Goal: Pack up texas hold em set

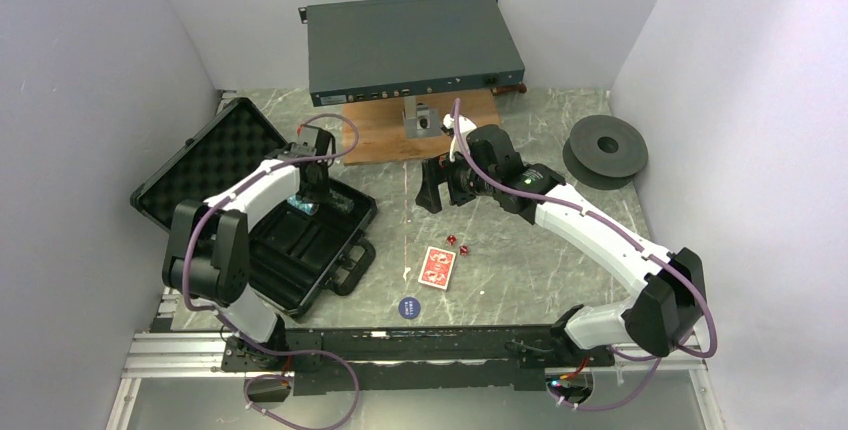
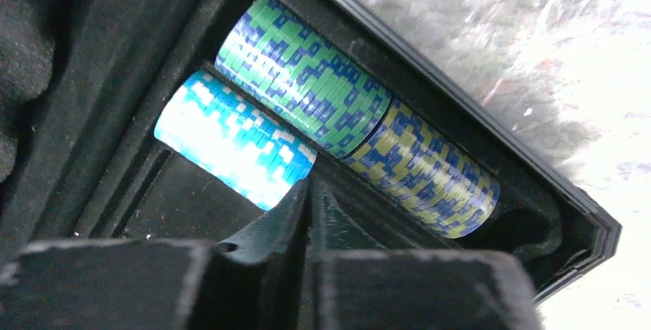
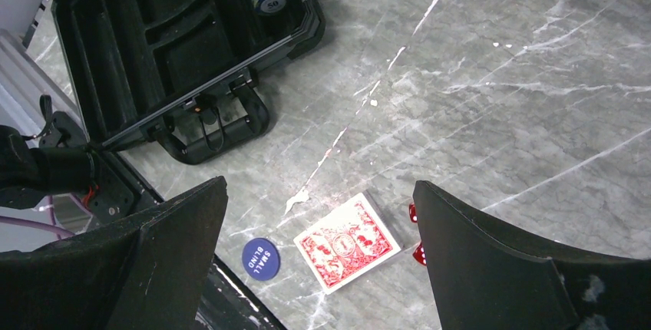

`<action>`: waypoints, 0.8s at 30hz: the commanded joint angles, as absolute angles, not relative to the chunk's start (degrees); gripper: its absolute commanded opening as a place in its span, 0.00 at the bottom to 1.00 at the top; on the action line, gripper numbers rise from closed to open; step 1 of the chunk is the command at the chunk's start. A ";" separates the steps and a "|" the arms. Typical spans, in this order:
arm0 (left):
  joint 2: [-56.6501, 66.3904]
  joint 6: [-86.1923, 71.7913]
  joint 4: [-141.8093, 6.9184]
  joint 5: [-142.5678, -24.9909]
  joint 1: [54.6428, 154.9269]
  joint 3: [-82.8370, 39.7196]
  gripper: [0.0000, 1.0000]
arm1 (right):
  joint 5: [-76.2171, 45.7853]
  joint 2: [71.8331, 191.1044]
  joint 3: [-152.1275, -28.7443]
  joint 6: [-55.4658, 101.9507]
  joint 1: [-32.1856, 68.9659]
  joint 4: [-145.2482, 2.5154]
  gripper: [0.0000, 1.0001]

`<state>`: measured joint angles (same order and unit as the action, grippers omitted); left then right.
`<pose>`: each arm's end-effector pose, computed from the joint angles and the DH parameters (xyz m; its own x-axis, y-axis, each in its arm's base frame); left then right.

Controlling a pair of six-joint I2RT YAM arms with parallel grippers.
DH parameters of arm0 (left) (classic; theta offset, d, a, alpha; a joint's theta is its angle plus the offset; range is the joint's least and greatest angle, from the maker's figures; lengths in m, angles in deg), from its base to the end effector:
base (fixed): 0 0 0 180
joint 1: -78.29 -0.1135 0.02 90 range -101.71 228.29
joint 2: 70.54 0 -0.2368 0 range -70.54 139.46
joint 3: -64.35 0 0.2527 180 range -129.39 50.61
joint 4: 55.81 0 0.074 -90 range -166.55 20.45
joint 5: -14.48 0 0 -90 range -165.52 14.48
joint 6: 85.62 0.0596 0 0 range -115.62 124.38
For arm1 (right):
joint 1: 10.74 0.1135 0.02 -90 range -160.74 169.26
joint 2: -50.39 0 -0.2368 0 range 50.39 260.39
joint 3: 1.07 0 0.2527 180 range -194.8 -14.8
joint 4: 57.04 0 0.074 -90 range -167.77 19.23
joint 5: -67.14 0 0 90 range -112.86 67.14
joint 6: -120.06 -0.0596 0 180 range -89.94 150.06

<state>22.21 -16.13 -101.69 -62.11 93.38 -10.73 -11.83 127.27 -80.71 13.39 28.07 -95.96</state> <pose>0.3231 -0.0728 0.1552 -0.8634 -0.1202 -0.4899 -0.1591 0.9865 0.0384 0.2466 0.2130 0.2781 -0.6514 -0.1626 -0.7411 -0.5727 0.7460 0.3397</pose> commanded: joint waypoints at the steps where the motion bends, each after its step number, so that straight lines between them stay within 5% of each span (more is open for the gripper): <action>1: 18.40 -14.76 -100.87 -63.75 92.67 -13.05 0.17 | -11.54 127.35 -81.50 14.06 27.85 -95.25 0.94; 5: 9.64 -14.82 -100.97 -66.70 93.11 -11.39 0.54 | -12.05 127.86 -82.10 13.83 27.83 -96.13 0.94; 7: 3.08 -14.16 -103.74 -68.64 93.14 -11.26 0.65 | -12.61 128.35 -82.64 12.74 27.85 -97.01 0.94; 19: -25.27 -7.34 -110.17 -68.64 93.14 -0.19 0.71 | -20.84 128.34 -79.01 -3.94 28.07 -101.36 1.00; 24: -36.40 -10.58 -107.87 -62.92 93.14 6.34 0.81 | -23.40 128.71 -75.99 -9.61 29.45 -100.36 1.00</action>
<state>-30.79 -9.77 -109.34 -67.09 93.01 3.78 -19.94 128.71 -77.70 -2.56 28.31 -100.70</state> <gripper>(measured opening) 0.771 0.994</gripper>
